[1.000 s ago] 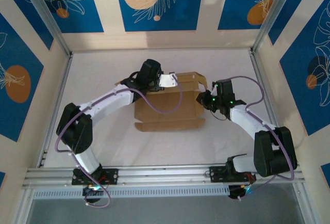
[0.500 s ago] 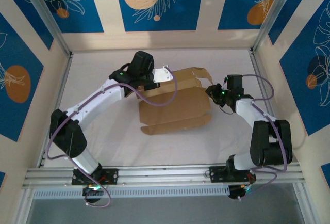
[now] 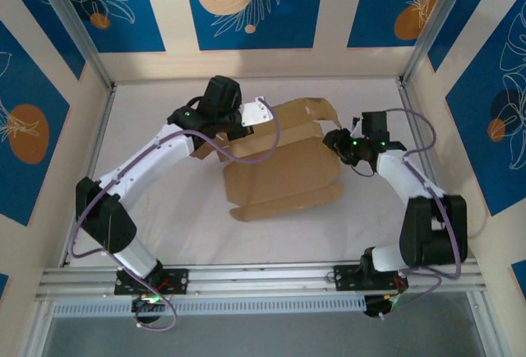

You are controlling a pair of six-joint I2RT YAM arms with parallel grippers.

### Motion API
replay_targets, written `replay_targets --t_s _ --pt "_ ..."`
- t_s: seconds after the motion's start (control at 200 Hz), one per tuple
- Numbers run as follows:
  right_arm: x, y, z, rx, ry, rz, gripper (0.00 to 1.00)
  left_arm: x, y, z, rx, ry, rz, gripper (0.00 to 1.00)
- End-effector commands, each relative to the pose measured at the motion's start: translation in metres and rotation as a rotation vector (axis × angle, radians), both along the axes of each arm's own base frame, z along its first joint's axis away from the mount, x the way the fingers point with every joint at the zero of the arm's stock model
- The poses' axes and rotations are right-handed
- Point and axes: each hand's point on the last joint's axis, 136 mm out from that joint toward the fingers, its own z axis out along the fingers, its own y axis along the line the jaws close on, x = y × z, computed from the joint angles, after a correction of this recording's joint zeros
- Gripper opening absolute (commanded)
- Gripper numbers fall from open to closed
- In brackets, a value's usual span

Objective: Fold the paper box

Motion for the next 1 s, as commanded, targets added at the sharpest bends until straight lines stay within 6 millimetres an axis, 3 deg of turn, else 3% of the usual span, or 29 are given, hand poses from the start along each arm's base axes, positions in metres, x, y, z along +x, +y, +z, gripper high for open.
replay_targets --t_s 0.0,0.05,0.13,0.29,0.46,0.58,0.83,0.99 --pt "-0.005 -0.003 0.063 -0.356 -0.271 0.142 0.50 0.008 0.006 0.034 -0.003 -0.083 0.025 0.00" --pt "-0.010 0.009 0.082 -0.506 -0.405 0.250 0.53 0.010 0.006 0.035 0.022 -0.086 0.023 0.00" --pt "-0.012 0.006 0.093 -0.628 -0.458 0.284 0.54 0.013 0.006 0.031 0.077 -0.071 0.018 0.00" --pt "-0.009 0.017 0.091 -0.702 -0.510 0.430 0.57 0.015 0.001 0.018 0.139 -0.041 -0.001 0.00" --pt "0.016 -0.008 0.094 -0.894 -0.499 0.399 0.63 0.015 -0.002 0.017 0.144 -0.033 -0.007 0.00" --pt "0.024 -0.006 0.089 -0.946 -0.514 0.470 0.64 0.014 -0.003 0.017 0.152 -0.031 -0.012 0.00" --pt "0.035 0.017 0.086 -0.795 -0.553 0.578 0.58 0.011 -0.001 0.018 0.156 -0.025 -0.017 0.00" --pt "0.051 0.019 0.080 -0.766 -0.514 0.575 0.41 0.009 -0.001 0.019 0.149 -0.024 -0.020 0.00"
